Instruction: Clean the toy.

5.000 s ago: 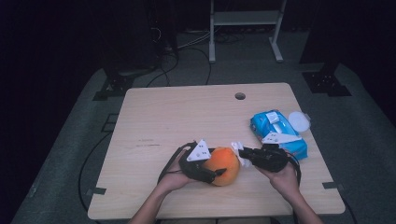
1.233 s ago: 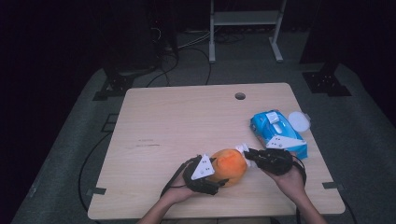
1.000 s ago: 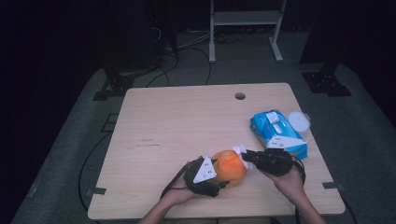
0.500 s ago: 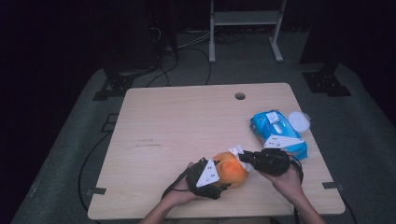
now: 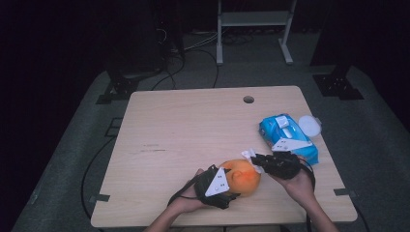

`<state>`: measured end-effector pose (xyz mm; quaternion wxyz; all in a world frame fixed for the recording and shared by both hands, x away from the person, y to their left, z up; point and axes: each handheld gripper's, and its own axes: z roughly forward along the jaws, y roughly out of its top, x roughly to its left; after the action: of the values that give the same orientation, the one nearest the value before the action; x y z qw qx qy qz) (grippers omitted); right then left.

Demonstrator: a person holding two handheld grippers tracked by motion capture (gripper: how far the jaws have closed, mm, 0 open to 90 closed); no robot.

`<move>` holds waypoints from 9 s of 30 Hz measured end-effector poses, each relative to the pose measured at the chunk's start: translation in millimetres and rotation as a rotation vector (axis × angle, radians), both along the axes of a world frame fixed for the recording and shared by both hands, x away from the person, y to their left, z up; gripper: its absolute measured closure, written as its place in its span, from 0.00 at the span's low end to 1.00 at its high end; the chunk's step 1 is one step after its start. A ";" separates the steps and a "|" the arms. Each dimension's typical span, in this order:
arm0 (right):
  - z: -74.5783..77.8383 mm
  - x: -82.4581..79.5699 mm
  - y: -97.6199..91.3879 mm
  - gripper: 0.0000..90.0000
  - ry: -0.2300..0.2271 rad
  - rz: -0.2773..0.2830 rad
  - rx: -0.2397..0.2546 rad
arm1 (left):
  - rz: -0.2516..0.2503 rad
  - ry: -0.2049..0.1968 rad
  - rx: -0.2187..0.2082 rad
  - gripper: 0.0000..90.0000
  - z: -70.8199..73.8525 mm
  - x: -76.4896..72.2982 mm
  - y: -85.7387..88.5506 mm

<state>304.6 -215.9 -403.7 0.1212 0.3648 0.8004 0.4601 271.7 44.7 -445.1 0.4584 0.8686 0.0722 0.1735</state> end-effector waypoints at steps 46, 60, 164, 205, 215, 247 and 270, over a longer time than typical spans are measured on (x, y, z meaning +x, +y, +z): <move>23.5 -22.0 28.2 0.90 -0.116 0.081 -0.030 | 0.111 0.165 -0.141 0.29 0.3 23.8 4.2; 15.3 -16.6 18.9 0.89 -0.071 0.081 0.005 | -0.029 0.241 -0.178 0.12 -3.8 46.2 27.4; -30.1 -13.2 -57.6 0.76 0.065 0.021 -0.022 | 0.308 0.164 -0.062 0.51 32.0 92.5 36.5; -26.3 -9.8 -63.9 0.51 0.037 -0.015 0.055 | 0.323 0.193 -0.181 0.16 56.8 60.2 88.9; -27.9 -9.7 -63.3 0.49 0.043 -0.014 0.048 | 0.330 0.218 -0.197 0.15 47.7 49.5 103.2; -27.6 -13.2 -56.8 0.47 0.051 0.008 0.042 | 0.415 0.257 -0.135 0.11 15.5 26.1 141.7; -29.6 -13.9 -53.2 0.46 0.054 0.017 0.017 | 0.430 0.314 -0.128 0.10 -0.2 8.5 161.9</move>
<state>290.7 -269.1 -433.3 0.0925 0.3712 0.8025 0.4579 280.1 206.6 -445.3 0.4480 0.8190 0.3360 0.1253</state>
